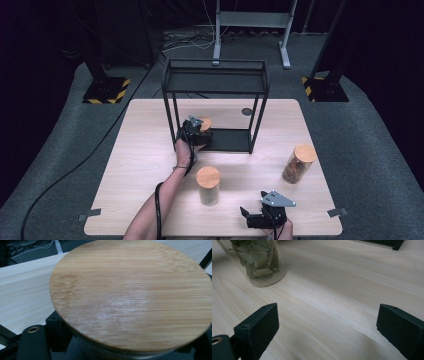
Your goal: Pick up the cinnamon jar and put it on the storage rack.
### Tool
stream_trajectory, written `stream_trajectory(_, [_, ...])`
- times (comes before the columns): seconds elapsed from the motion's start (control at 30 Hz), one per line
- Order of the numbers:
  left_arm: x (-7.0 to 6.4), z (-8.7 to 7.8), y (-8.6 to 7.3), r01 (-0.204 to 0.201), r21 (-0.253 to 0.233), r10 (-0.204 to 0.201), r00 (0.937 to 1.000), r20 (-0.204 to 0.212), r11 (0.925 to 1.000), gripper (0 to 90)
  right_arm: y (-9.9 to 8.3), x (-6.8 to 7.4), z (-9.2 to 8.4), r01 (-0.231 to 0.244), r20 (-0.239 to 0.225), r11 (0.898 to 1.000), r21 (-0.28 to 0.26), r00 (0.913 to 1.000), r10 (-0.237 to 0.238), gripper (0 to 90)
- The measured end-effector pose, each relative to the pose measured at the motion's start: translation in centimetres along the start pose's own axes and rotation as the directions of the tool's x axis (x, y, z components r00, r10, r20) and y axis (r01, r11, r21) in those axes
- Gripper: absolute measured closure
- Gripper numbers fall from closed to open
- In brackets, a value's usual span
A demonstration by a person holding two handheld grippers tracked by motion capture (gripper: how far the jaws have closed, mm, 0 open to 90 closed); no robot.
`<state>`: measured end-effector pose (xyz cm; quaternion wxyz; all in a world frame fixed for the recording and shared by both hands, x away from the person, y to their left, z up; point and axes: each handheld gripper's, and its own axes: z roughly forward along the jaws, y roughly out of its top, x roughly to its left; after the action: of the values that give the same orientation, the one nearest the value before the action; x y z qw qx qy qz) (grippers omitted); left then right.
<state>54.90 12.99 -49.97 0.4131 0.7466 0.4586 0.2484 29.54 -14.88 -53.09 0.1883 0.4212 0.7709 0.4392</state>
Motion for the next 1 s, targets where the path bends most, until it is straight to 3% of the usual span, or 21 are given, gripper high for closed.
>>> stream_trajectory(0.3, [0.3,-0.9,0.6,0.006,-0.004,-0.005,1.0,0.006,1.0,6.3,0.0,0.0,0.0,0.0,0.0,1.0,0.001,1.0,0.0,3.5])
stream_trajectory(1.0, [0.0,-3.1,3.1,-0.017,-0.005,0.017,0.9998,-0.007,0.9998,0.0,0.0,0.0,0.0,-0.001,0.0,1.0,0.003,1.0,0.001,3.6])
